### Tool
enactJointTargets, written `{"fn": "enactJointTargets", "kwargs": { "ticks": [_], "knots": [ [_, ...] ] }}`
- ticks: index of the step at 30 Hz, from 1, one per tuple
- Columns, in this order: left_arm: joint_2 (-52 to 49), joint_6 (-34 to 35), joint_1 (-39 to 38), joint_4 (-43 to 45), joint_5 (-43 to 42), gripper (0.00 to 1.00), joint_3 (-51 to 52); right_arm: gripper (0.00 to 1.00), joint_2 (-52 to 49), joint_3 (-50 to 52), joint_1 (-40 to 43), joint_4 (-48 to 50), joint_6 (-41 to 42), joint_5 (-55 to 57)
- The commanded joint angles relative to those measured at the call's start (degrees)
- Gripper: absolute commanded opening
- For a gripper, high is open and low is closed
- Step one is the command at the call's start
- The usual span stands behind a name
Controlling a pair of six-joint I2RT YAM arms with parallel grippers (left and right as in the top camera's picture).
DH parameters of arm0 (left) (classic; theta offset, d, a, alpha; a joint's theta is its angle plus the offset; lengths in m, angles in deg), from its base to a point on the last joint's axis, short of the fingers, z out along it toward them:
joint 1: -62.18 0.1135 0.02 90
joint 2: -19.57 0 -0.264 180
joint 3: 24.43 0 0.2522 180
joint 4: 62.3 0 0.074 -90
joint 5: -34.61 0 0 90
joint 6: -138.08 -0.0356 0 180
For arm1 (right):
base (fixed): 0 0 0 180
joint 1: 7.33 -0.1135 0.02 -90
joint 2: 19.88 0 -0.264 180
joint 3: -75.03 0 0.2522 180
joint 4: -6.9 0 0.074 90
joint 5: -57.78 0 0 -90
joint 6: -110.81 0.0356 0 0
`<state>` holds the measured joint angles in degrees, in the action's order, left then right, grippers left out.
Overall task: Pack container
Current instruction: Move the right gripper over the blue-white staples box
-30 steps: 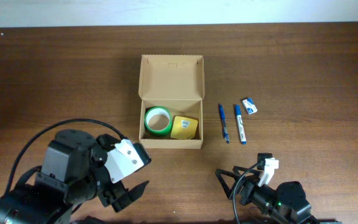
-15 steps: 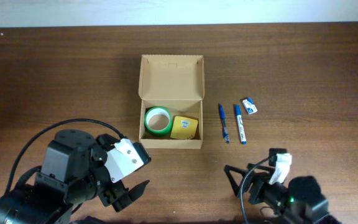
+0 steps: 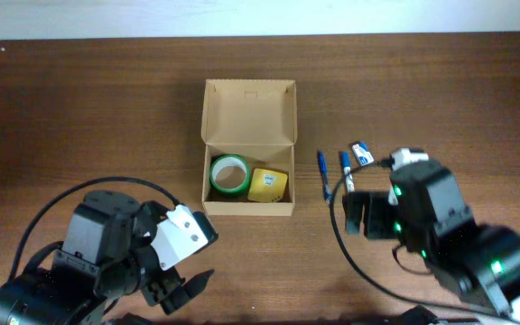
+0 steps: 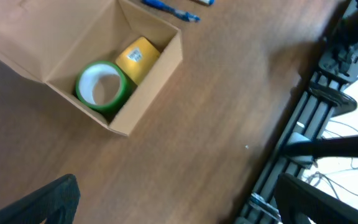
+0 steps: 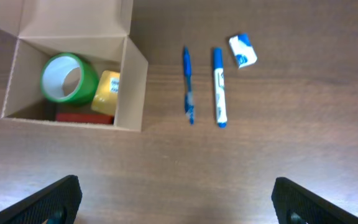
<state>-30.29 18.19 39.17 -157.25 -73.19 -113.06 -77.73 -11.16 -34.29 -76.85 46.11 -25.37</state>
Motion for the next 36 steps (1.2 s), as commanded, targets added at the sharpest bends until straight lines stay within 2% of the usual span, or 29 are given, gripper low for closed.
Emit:
{"fn": "enactJointTargets", "kwargs": {
  "ticks": [1, 5, 8, 16, 26, 36],
  "knots": [
    [0.04, 0.70, 0.31, -1.95, -0.90, 1.00, -0.02, 0.99, -4.98, -5.97, 1.29, -1.66, -2.45, 3.85],
    [0.46, -0.57, 0.31, -3.28, -2.99, 1.00, -0.02, 0.99, -9.49, -7.63, 6.03, -2.56, -2.93, 3.19],
    [0.50, -0.24, 0.96, -3.54, -3.02, 1.00, -0.02, 0.99, -12.24, -7.63, 10.95, -2.56, -6.47, -1.42],
    [0.39, -2.40, 10.43, -2.34, -5.22, 1.00, -0.02, 0.99, -18.29, -7.63, 20.83, -1.99, -7.89, -6.45],
    [-5.38, -7.96, 21.49, -1.75, -11.13, 1.00, -0.02, 0.99, -28.50, -7.63, 22.86, 5.22, 0.42, -11.04],
    [-13.35, -7.89, 22.27, 0.15, -11.32, 1.00, -0.02, 0.96, -38.23, -7.63, 22.93, 14.88, 15.69, -10.80]
  ]
}}
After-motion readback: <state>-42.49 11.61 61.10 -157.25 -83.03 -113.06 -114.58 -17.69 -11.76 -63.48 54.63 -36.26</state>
